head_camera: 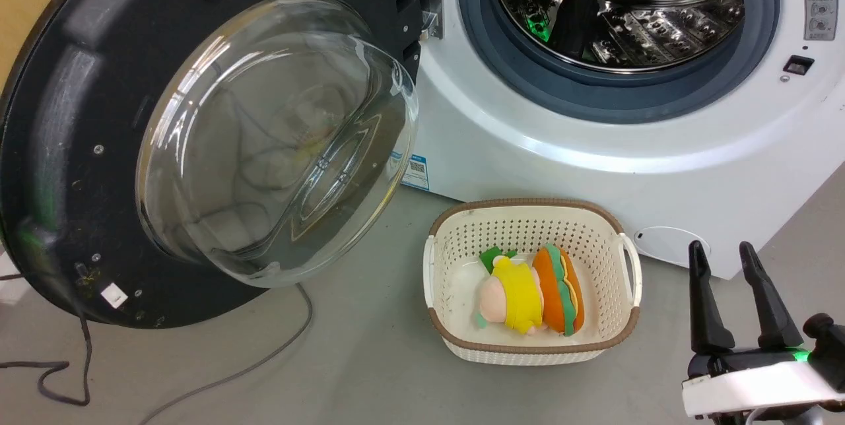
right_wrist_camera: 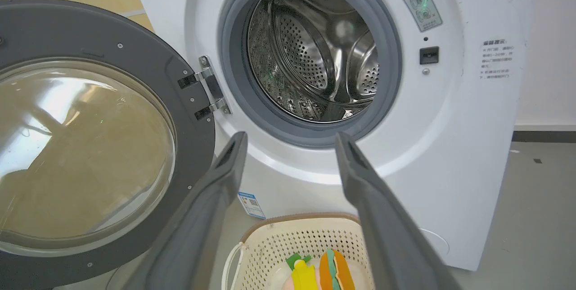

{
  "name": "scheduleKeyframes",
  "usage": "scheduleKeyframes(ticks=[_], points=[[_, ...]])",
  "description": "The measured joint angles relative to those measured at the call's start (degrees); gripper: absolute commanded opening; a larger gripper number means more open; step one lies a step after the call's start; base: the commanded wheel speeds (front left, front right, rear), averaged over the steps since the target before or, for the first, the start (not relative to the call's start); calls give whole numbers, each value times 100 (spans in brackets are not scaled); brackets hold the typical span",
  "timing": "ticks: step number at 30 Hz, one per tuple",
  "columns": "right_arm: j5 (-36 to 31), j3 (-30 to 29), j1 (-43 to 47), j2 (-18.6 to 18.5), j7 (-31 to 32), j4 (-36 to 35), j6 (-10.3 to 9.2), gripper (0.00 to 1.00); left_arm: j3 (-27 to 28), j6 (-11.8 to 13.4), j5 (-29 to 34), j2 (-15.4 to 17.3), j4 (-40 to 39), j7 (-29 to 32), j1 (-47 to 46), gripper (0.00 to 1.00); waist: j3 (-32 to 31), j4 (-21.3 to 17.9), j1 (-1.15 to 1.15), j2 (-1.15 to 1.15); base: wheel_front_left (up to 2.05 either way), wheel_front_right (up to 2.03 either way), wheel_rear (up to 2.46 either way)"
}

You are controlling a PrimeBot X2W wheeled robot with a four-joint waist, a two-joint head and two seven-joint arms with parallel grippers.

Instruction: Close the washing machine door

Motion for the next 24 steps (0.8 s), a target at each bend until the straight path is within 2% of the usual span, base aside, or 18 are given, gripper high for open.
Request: scheduleKeyframes(ticks=[5, 10, 11, 12, 19, 24], points=[[87, -12, -1, 0, -57, 7, 0, 100, -97, -190, -367, 75, 73, 490, 107, 0, 34, 9, 0, 0, 0, 0, 0], [187, -44, -1, 0, -113, 12, 0, 100, -248, -254, -862, 112, -207, 1059, 386, 0, 41, 58, 0, 0, 0, 0, 0], [201, -57, 0, 0, -115, 13, 0, 100, -294, -256, -960, 119, -324, 1147, 460, 0, 43, 74, 0, 0, 0, 0, 0], [258, -74, 0, 0, -159, 27, 0, 100, -422, -282, -1370, 96, -711, 1440, 686, 0, 37, 127, 0, 0, 0, 0, 0], [388, -87, 7, 2, -235, 65, 0, 100, -771, -324, -2309, -101, -2000, 1884, 1180, 0, -30, 275, -1, 0, 0, 0, 0], [393, -88, 16, 3, -258, 101, 0, 100, -1384, -344, -2407, -268, -2806, 2048, 1623, 0, -102, 361, -1, 0, 0, 0, 0]])
